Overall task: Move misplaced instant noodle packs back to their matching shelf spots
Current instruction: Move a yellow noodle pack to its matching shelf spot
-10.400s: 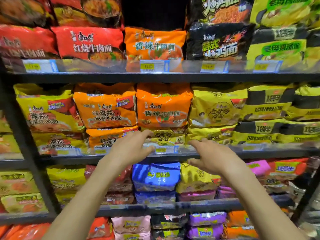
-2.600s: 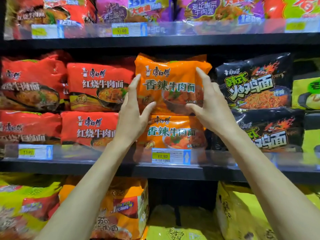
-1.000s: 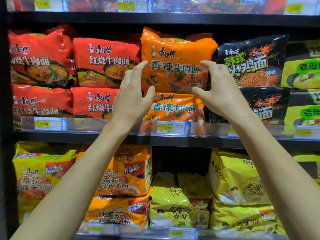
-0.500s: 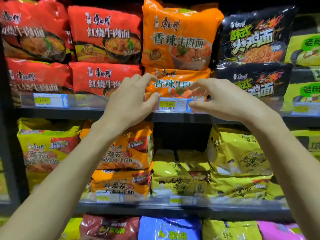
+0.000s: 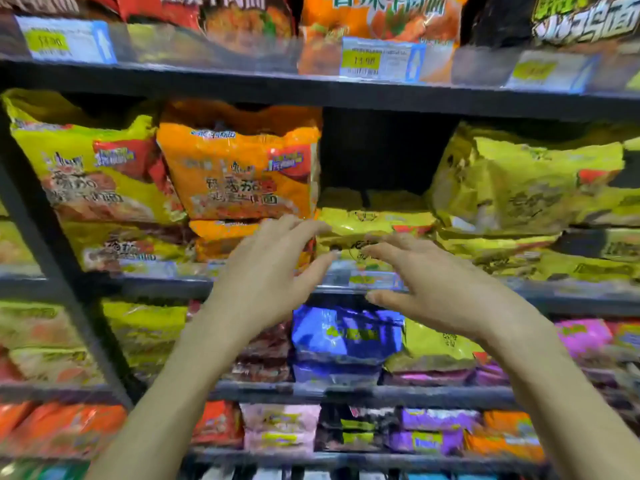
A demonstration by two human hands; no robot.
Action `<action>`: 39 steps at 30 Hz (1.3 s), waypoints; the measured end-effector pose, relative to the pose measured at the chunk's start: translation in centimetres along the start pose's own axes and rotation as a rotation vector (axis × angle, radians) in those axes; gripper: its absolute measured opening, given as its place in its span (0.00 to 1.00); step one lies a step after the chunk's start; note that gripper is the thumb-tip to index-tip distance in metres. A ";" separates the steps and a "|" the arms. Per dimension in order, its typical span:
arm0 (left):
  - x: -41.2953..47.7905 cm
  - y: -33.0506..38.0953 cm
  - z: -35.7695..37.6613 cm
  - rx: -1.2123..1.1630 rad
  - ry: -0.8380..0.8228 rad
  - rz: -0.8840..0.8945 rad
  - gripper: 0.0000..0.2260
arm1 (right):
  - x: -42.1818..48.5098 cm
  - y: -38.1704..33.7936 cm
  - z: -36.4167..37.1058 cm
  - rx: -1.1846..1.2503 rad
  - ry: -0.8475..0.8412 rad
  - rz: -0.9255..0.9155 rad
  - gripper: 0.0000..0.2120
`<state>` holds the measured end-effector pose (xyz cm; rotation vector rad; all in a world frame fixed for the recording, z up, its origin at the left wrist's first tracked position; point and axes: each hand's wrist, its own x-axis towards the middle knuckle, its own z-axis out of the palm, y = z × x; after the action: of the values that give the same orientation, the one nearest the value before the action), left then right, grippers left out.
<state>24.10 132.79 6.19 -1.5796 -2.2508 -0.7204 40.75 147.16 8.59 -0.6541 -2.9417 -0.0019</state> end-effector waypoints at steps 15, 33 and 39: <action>-11.8 0.2 12.6 -0.187 -0.358 -0.284 0.18 | -8.9 1.9 13.2 0.235 -0.207 0.286 0.30; -19.5 10.0 16.9 -0.260 -0.530 -0.320 0.16 | -22.2 7.6 17.7 0.380 -0.285 0.382 0.29; -21.7 15.2 18.0 -0.346 -0.517 -0.358 0.16 | -27.0 9.7 18.0 0.361 -0.324 0.409 0.28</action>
<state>46.68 129.83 -16.35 -1.6796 -2.9729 -0.9173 66.84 145.03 -12.94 -1.2725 -2.9077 0.7153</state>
